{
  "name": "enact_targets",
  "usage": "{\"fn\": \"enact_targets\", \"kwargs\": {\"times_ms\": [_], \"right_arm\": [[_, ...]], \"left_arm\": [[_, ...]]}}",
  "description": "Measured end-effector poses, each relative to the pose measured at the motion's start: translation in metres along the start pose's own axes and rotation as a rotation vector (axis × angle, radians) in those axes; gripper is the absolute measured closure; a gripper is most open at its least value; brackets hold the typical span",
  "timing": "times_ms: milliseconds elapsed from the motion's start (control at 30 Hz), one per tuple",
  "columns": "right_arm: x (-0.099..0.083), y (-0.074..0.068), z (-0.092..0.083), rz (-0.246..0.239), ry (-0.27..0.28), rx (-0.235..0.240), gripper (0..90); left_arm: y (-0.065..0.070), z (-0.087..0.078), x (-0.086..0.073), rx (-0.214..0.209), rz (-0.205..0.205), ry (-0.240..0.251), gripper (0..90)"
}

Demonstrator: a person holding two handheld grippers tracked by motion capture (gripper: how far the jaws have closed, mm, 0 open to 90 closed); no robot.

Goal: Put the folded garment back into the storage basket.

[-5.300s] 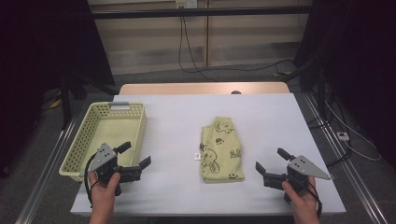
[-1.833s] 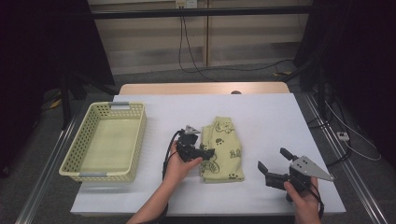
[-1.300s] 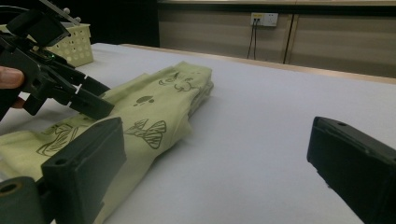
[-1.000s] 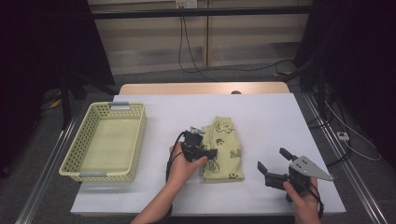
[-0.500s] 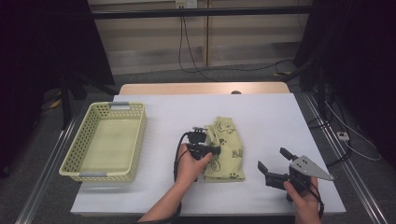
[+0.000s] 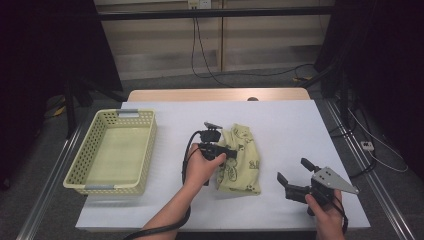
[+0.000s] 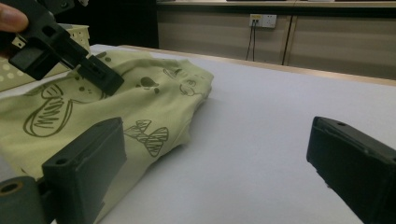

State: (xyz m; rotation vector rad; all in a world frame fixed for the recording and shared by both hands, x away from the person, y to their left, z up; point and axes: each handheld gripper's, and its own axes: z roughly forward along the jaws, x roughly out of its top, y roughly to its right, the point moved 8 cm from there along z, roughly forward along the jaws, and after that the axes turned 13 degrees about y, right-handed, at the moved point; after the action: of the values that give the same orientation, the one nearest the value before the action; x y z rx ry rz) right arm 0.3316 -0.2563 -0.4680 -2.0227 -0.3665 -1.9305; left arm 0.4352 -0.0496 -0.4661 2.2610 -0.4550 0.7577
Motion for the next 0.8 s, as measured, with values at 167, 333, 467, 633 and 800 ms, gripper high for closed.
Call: {"fn": "enact_targets", "kwargs": {"times_ms": [167,333,467,633,800], "right_arm": [[0.0,-0.001,0.0,-0.001,0.0,0.004,4.4],[0.0,-0.001,0.0,-0.003,0.003,0.005,4.3],[0.0,-0.001,0.001,-0.001,0.001,0.004,4.3],[0.0,-0.002,0.001,-0.007,0.003,0.002,4.3],[0.001,-0.001,0.0,-0.008,0.007,0.003,4.3]], "left_arm": [[0.004,-0.011,0.013,0.019,0.023,-0.025,71.5],[0.004,-0.024,0.022,0.05,0.051,-0.046,71.6],[0.003,-0.034,0.028,0.072,0.075,-0.064,71.8],[0.004,-0.046,0.036,0.096,0.109,-0.077,71.9],[0.001,-0.056,0.042,0.113,0.128,-0.076,72.0]]}}
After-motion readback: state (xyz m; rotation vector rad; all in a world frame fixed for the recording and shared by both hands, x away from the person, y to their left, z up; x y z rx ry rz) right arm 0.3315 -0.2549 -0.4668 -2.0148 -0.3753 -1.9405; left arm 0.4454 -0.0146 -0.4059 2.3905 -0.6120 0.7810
